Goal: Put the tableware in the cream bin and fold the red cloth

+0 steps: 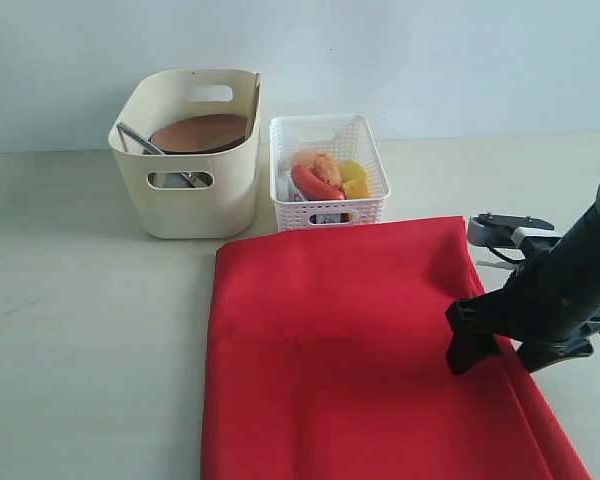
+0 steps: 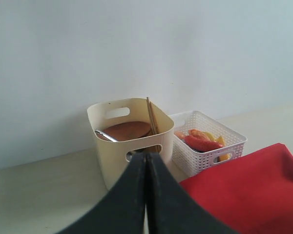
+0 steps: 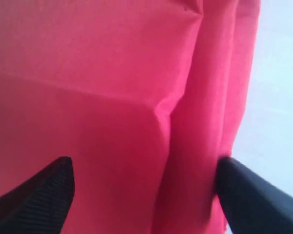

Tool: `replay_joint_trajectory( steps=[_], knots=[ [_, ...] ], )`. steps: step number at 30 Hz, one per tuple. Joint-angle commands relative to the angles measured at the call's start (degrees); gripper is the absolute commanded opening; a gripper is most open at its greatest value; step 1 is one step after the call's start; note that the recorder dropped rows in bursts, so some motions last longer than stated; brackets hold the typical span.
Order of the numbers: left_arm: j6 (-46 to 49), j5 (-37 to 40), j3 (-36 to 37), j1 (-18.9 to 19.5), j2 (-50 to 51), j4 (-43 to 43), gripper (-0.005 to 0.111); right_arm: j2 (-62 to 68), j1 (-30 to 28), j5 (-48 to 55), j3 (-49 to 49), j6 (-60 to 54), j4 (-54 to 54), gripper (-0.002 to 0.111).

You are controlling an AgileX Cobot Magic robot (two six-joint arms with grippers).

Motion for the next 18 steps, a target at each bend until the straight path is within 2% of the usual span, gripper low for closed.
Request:
replay_joint_trajectory(
  steps=[1,6,12,17,18],
  knots=[
    [-0.5,-0.46,0.2,0.02,-0.34,0.06,0.0,0.75,-0.23,-0.44,-0.04,-0.99,0.43,0.073],
    [-0.5,-0.48,0.2,-0.09,-0.34,0.06,0.0,0.75,-0.23,-0.44,-0.04,-0.99,0.43,0.066],
    [-0.5,-0.48,0.2,-0.09,-0.34,0.06,0.0,0.75,-0.23,-0.34,-0.04,-0.99,-0.11,0.043],
    [-0.5,-0.35,0.46,-0.09,-0.34,0.06,0.0,0.75,-0.23,-1.32,-0.04,-0.99,-0.11,0.041],
    [-0.5,-0.35,0.83,-0.09,-0.34,0.06,0.0,0.75,-0.23,-1.82,-0.04,-0.99,-0.11,0.038]
  ],
)
